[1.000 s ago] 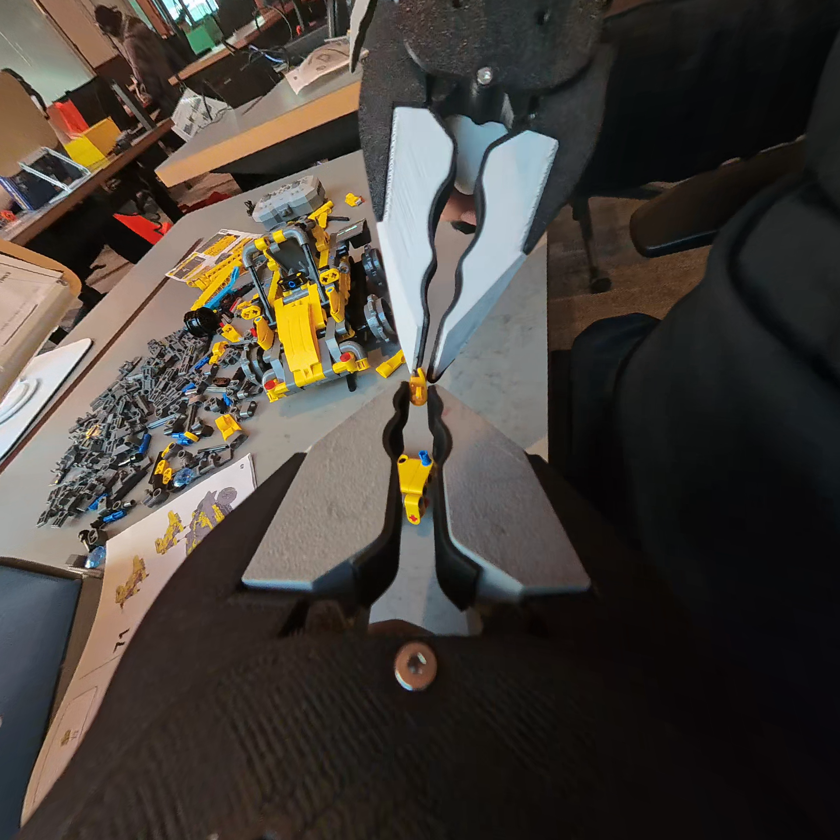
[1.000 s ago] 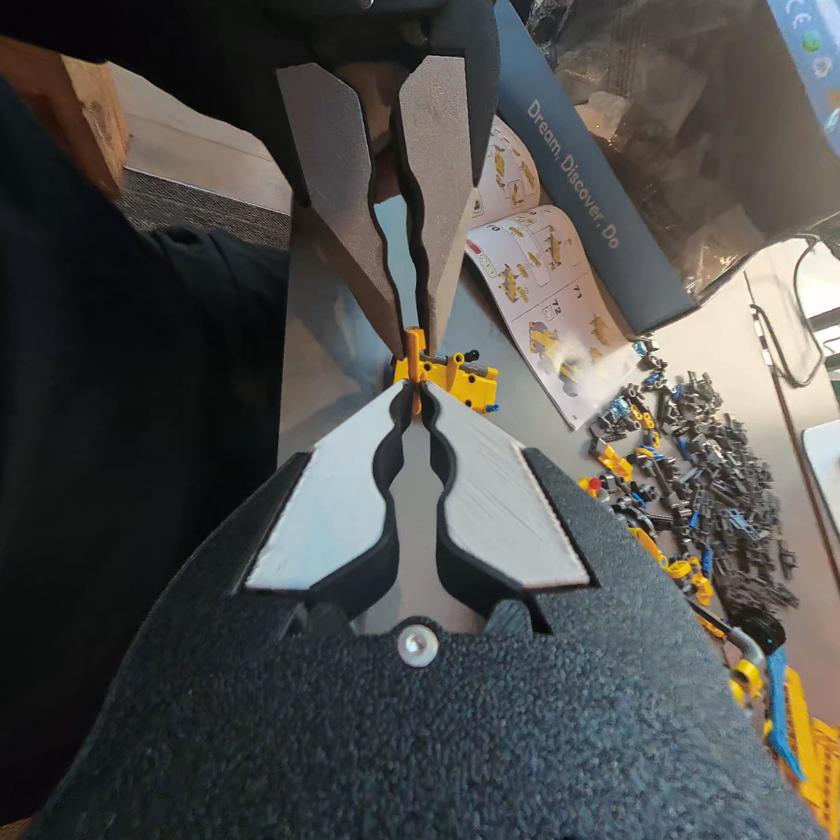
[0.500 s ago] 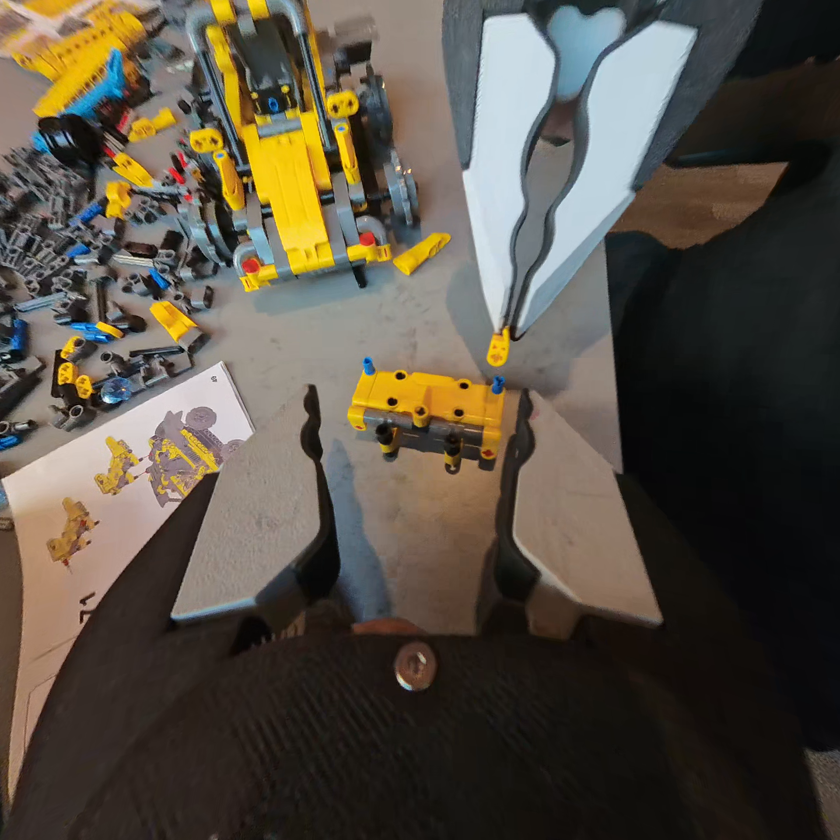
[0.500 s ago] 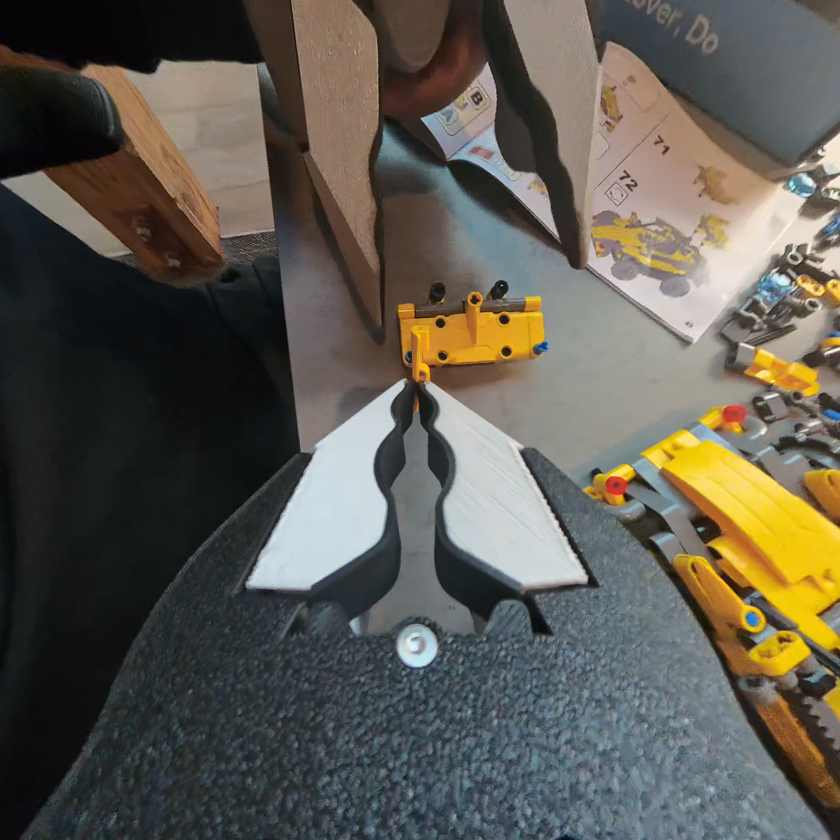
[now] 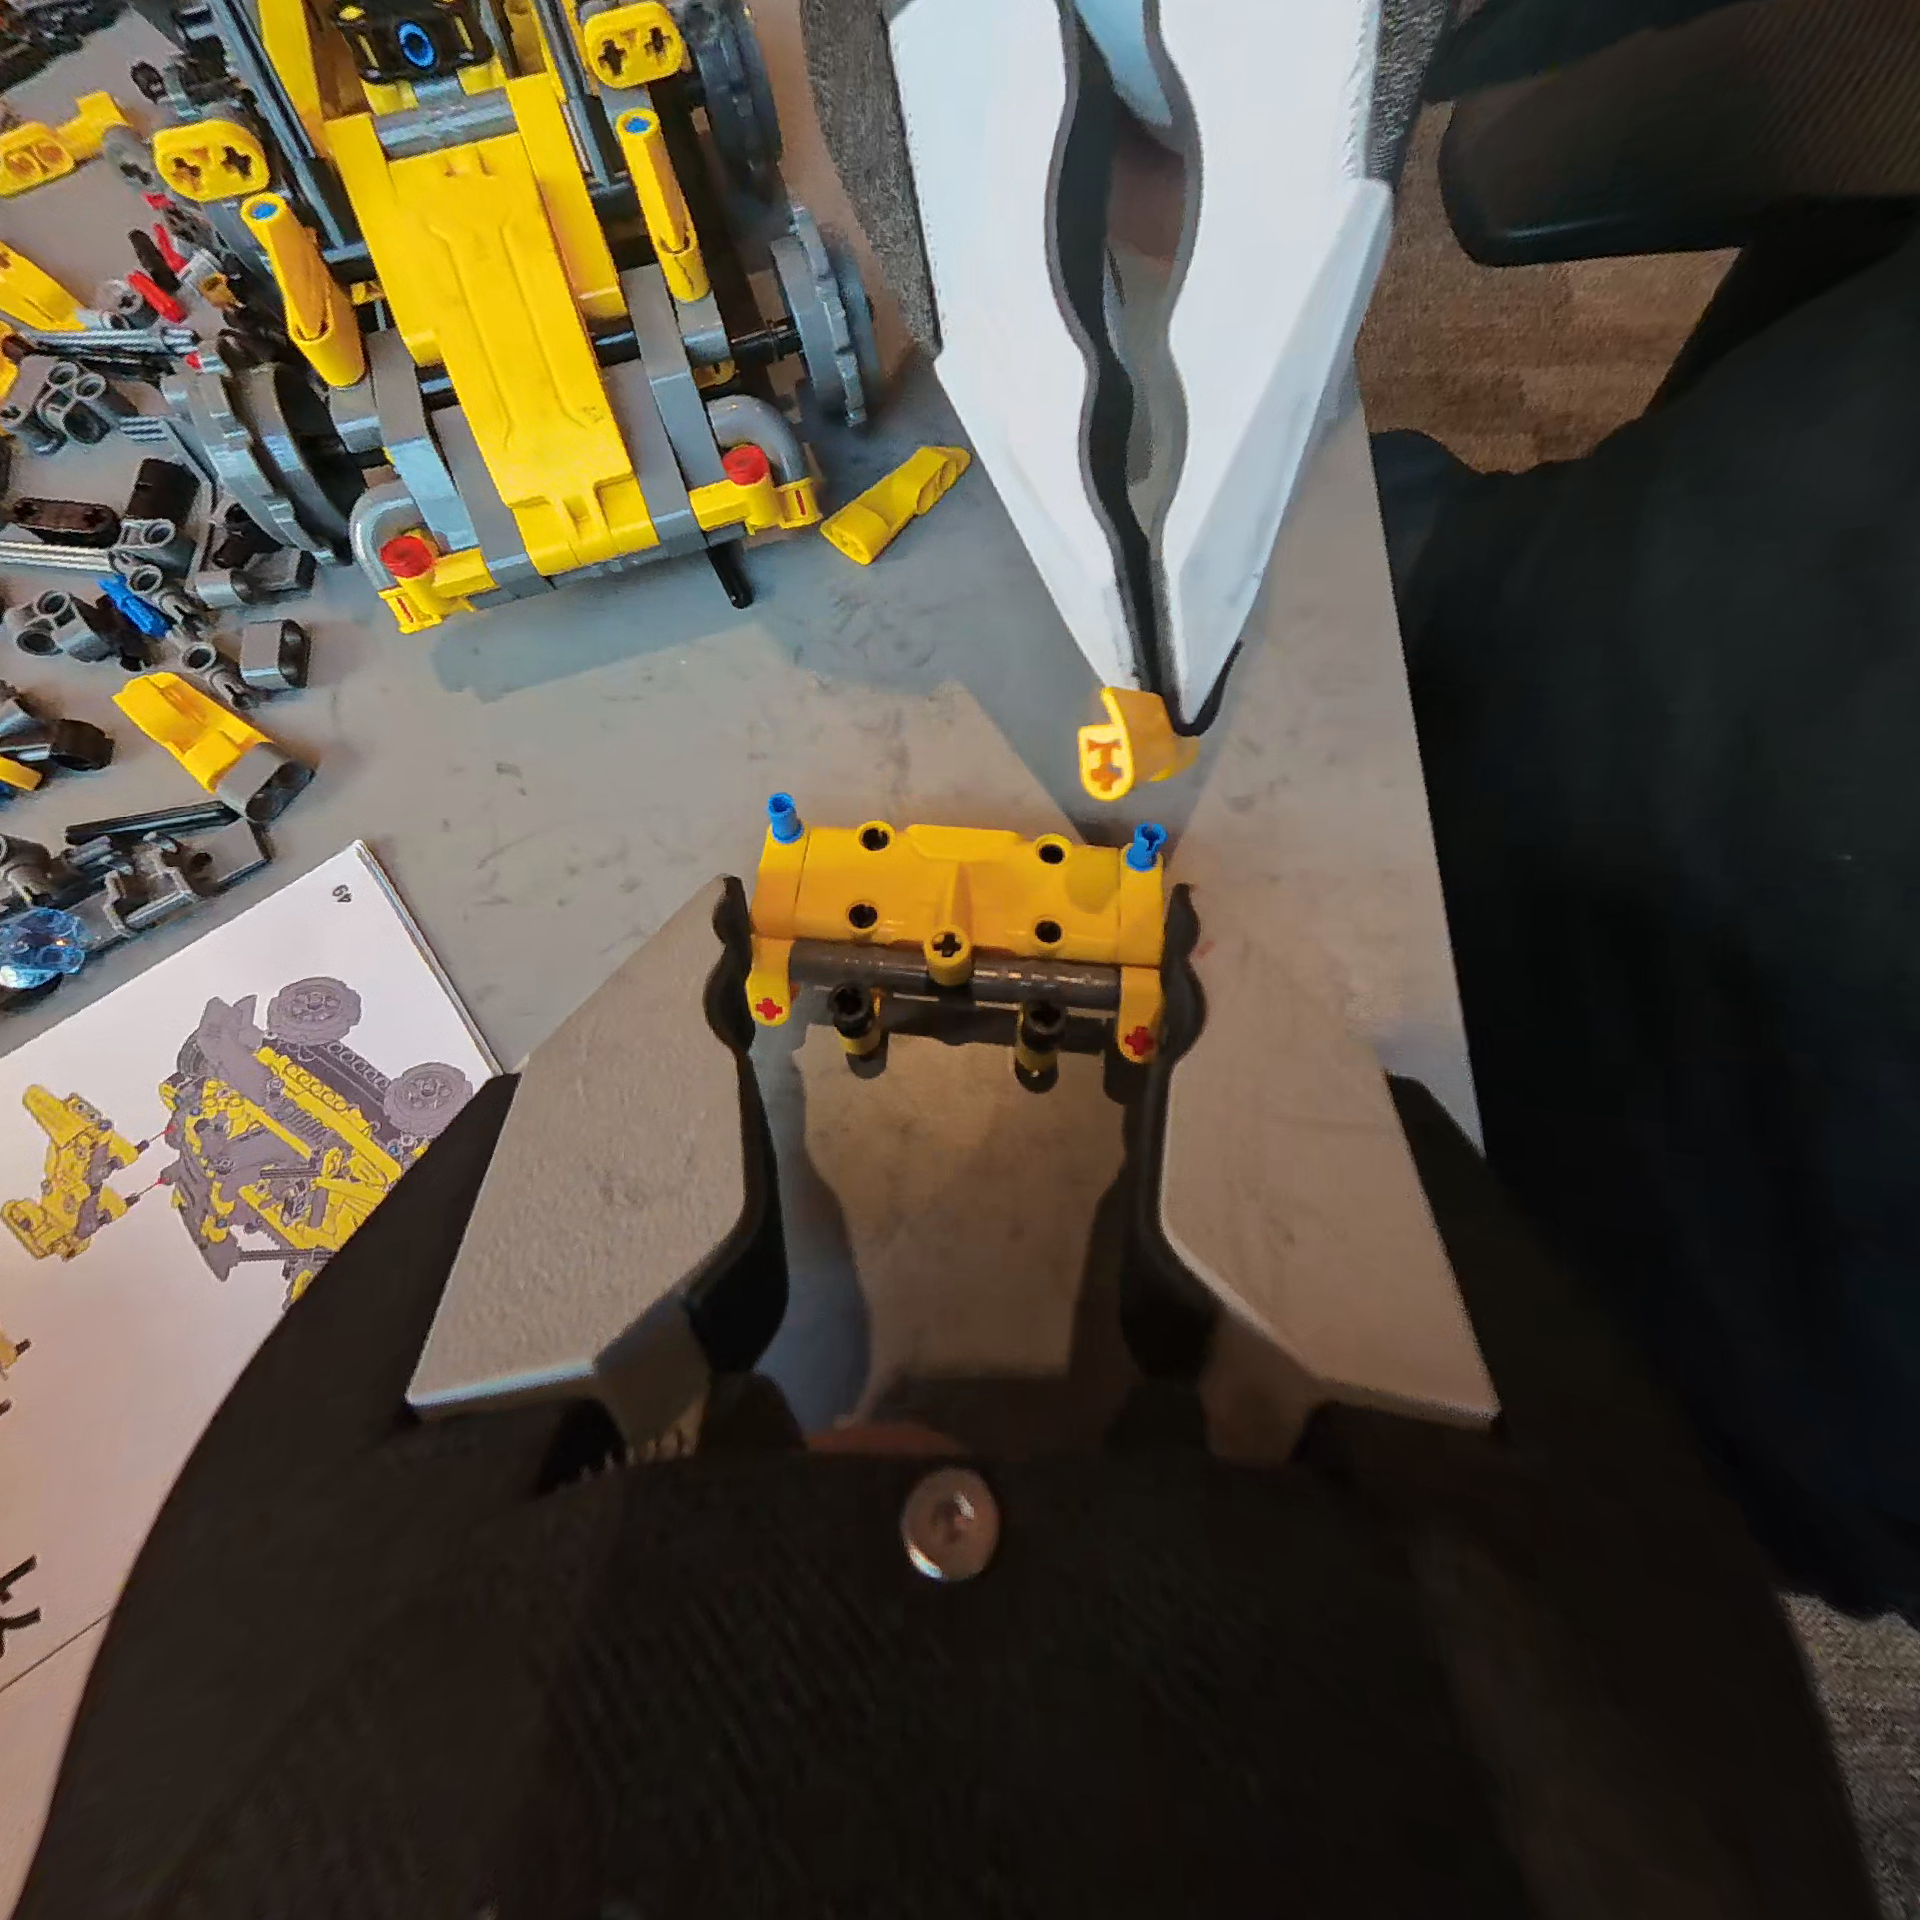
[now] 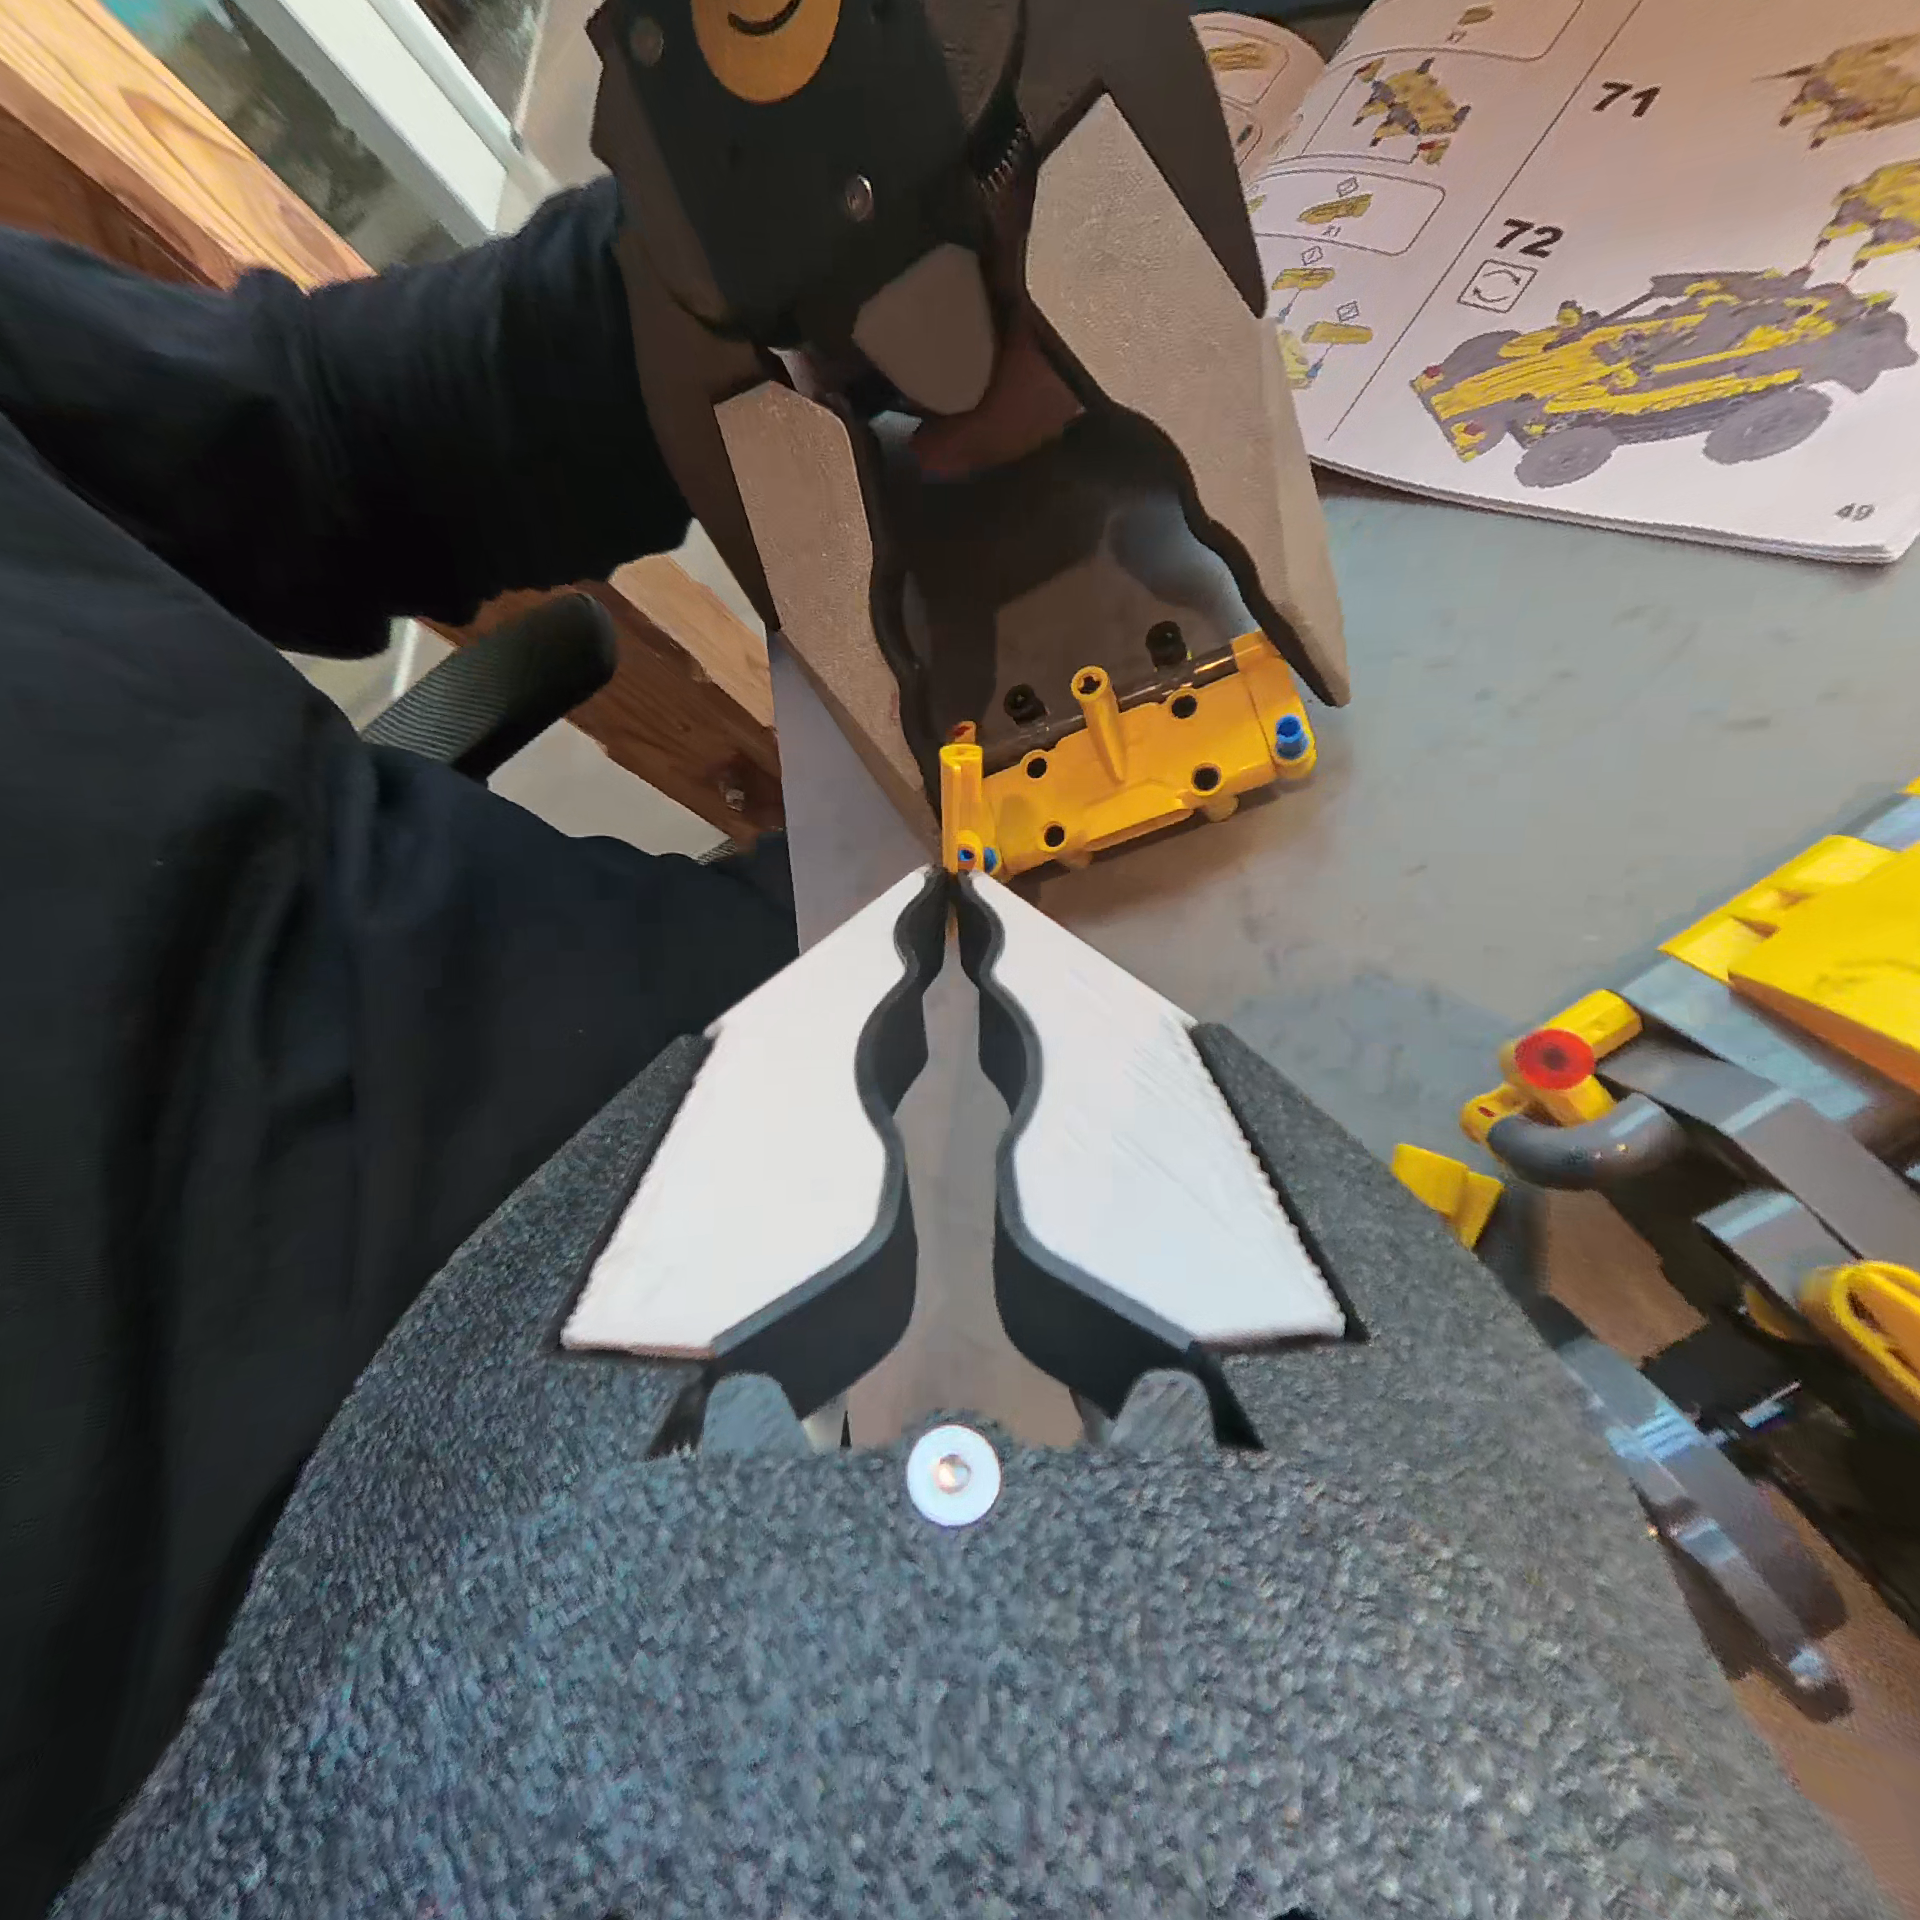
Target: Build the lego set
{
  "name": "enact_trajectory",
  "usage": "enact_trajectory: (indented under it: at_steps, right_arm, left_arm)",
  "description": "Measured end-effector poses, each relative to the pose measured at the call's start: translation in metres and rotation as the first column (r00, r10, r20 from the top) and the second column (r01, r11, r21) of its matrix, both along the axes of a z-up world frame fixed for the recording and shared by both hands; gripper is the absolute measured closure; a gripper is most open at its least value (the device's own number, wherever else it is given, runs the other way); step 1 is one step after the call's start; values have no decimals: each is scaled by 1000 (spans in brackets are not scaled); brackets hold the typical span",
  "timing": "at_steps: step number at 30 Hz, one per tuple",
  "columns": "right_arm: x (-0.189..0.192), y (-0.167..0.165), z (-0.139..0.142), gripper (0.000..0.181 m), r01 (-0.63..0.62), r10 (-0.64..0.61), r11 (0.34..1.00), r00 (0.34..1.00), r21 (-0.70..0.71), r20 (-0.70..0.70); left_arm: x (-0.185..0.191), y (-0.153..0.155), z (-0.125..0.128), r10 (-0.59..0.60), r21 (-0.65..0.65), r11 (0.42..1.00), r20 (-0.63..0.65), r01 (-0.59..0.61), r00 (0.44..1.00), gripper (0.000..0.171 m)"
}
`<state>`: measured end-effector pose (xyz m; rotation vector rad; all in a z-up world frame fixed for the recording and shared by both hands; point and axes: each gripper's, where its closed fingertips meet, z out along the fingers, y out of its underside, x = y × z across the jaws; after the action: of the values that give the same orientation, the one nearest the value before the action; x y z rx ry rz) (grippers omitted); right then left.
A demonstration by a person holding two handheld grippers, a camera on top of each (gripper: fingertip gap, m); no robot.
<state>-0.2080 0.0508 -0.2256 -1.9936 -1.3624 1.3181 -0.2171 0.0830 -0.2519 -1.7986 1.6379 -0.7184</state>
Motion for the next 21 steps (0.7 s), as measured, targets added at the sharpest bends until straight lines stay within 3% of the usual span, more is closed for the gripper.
enact_trajectory:
  at_steps: [3,8,18,21]
  right_arm:
    - [0,0,0,180,-1,0,999,1000,-45,-14]
    - [-2,4,-5,180,1,-1,1000,998,-6,70]
    - [-3,2,-9,180,-1,7,999,994,-51,110]
    - [-2,2,-8,180,-32,32,999,989,-6,142]
  left_arm:
    - [1,1,0,13,-12,1000,11,-13,1000,94]
    - [2,3,0,29,-26,999,19,-28,999,94]
    - [2,3,0,21,35,999,19,-22,1000,95]
    - [2,3,0,24,31,999,20,-24,1000,94]
